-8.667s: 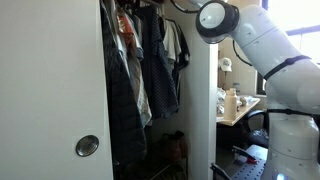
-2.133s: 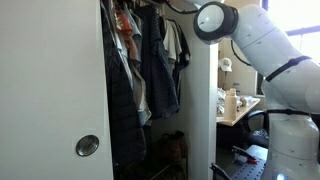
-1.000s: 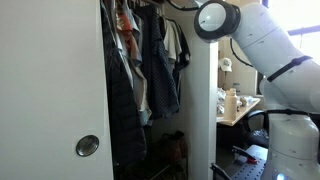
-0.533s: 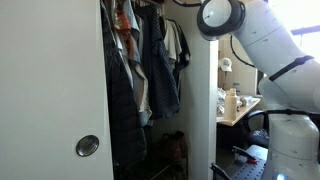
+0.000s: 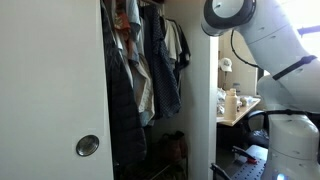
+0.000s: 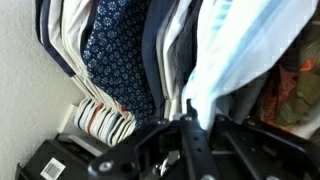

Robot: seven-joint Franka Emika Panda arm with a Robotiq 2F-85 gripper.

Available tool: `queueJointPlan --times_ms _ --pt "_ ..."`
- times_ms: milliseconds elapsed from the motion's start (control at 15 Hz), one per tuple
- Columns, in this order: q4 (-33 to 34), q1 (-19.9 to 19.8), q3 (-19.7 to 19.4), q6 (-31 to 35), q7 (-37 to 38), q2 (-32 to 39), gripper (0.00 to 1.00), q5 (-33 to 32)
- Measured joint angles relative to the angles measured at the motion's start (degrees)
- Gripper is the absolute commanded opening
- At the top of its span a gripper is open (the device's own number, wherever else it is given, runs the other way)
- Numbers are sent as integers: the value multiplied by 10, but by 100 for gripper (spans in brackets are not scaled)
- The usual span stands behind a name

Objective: Remove the striped blue shirt from the rail then place it back on the rail

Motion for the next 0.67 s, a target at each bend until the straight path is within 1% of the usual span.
queueJointPlan --times_ms 333,667 --pt "0 43 0 -84 3 -6 3 -35" --pt "0 103 0 -163 45 -7 3 -80"
